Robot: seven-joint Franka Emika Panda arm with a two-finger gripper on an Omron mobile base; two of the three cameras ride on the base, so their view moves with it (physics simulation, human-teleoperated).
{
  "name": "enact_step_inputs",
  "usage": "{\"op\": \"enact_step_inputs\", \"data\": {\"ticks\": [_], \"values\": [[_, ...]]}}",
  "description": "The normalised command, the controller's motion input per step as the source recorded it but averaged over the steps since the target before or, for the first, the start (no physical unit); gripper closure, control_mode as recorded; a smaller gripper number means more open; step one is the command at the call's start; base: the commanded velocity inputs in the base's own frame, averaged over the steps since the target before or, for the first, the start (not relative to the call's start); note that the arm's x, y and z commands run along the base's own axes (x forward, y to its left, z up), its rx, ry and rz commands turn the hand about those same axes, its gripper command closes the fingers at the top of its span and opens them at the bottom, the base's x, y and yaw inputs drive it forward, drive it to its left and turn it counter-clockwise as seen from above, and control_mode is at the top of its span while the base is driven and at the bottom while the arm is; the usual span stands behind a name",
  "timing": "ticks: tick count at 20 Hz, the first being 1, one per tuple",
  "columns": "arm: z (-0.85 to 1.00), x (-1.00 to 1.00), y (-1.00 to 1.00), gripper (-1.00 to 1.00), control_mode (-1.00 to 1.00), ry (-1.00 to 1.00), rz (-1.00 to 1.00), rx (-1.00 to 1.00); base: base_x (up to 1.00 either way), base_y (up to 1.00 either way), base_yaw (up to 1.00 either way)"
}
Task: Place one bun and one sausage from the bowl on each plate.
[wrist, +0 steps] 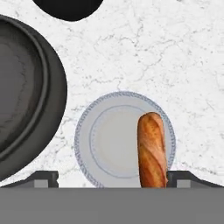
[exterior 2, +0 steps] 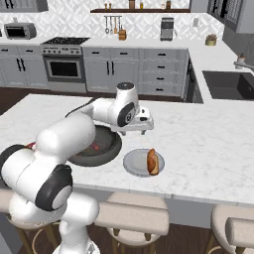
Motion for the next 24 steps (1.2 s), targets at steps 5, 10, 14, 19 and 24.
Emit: {"op": "enact_step_inputs", "data": {"ticks": [5, 10, 14, 19, 24], "values": [[0.76, -0.36, 1.00, -1.00, -1.00, -0.01, 0.28, -0.32, 0.00, 0.00, 0.00], [0.17, 0.00, 0.93, -1.00, -1.00, 0.12, 0.26, -0.19, 0.00, 0.00, 0.00], [-0.29, -0.01, 0.70, -1.00, -1.00, 0.23, 0.17, 0.03, 0.00, 0.00, 0.00], [-0.45, 0.12, 0.40, -1.00, -1.00, 0.36, 0.14, 0.08, 0.00, 0.00, 0.00], [-0.38, 0.39, 0.24, -1.00, -1.00, 0.08, 0.06, 0.08, 0.00, 0.00, 0.00]]}}
